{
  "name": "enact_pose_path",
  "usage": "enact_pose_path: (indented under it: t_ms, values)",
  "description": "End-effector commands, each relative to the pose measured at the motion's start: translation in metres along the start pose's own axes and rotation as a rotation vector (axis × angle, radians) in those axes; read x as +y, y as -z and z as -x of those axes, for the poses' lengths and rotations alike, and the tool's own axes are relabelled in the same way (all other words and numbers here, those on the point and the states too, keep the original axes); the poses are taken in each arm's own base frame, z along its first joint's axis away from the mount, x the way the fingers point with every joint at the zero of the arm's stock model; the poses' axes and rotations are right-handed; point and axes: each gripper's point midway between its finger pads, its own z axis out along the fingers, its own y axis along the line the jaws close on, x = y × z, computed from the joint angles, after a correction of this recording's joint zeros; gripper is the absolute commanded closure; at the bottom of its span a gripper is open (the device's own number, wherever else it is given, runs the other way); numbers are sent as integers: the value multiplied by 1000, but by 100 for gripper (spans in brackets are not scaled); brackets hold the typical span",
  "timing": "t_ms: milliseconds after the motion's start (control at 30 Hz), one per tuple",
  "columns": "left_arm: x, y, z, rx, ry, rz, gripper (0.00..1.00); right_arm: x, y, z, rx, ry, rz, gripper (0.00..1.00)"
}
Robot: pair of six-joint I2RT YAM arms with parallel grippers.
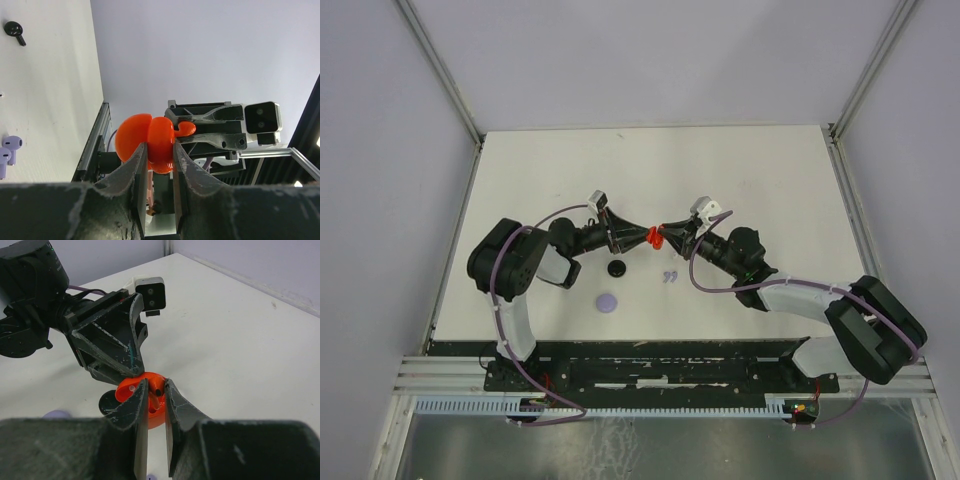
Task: Insert the wireless bluetooth earbuds into the charging case
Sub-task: Place the earbud in the charging case.
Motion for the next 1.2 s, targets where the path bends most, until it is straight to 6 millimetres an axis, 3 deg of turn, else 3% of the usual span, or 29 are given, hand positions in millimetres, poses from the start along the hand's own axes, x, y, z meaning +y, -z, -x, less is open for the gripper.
enact_pose_path:
  t_ms: [0,1167]
  values:
    - [-54,-1,-9,31,-160,-166,97,4,-2,12,-59,-3,18,98]
    - [-64,-1,-9,32,-173,-185,97,3,0,7,-51,-13,9,98]
